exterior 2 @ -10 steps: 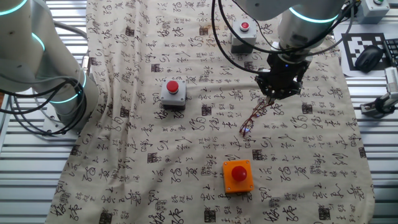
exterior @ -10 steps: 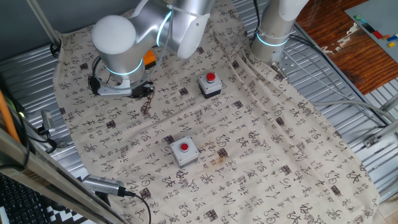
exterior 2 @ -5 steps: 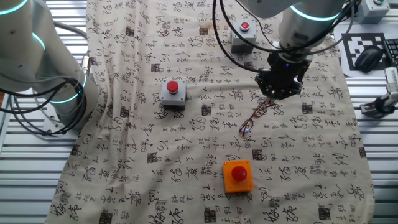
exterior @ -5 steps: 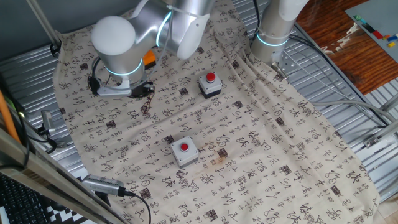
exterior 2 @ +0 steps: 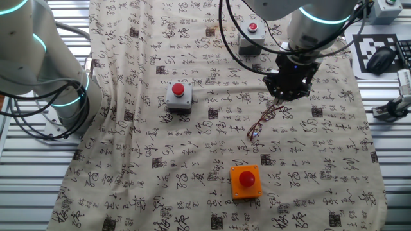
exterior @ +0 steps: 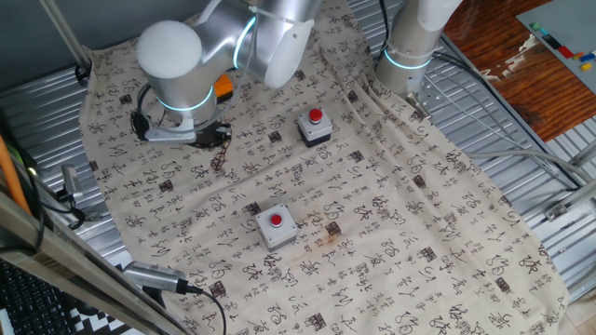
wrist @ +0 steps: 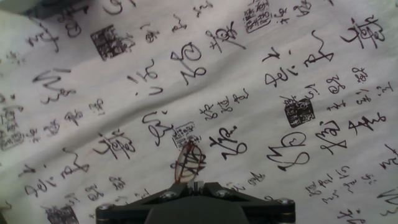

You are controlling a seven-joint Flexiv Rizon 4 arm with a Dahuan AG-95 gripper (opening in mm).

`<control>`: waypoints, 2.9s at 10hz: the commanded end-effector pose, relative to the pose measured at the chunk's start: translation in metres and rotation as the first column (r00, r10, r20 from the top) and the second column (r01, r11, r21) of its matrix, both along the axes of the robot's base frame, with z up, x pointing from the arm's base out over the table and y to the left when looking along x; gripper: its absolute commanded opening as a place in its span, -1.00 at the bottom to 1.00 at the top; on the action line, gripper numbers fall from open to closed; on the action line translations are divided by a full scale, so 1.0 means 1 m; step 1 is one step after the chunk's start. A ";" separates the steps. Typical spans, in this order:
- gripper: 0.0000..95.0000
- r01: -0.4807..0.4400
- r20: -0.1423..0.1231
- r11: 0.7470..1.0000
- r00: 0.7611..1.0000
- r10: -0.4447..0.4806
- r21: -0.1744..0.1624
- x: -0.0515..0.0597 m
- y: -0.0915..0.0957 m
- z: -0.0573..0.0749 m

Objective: Unfold the leg of the glasses (with one hand)

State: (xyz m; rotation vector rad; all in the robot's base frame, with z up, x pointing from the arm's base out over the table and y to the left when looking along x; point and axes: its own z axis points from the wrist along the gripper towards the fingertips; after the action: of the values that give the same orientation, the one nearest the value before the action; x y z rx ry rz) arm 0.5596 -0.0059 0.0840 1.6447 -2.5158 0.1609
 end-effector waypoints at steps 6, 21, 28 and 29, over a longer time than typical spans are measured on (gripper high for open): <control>-1.00 -0.031 -0.008 0.999 0.999 0.031 -0.008 -0.007 -0.007 0.020; -1.00 -0.068 0.008 0.997 0.998 0.068 0.027 0.000 -0.027 0.004; -1.00 -0.072 0.008 0.997 0.997 0.071 0.032 0.000 -0.031 0.008; -1.00 -0.077 0.007 0.997 0.997 0.076 0.032 0.001 -0.035 0.010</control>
State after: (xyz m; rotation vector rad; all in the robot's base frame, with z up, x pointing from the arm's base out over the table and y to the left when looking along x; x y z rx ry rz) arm 0.5603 -0.0425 0.0946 1.7571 -2.4721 0.1355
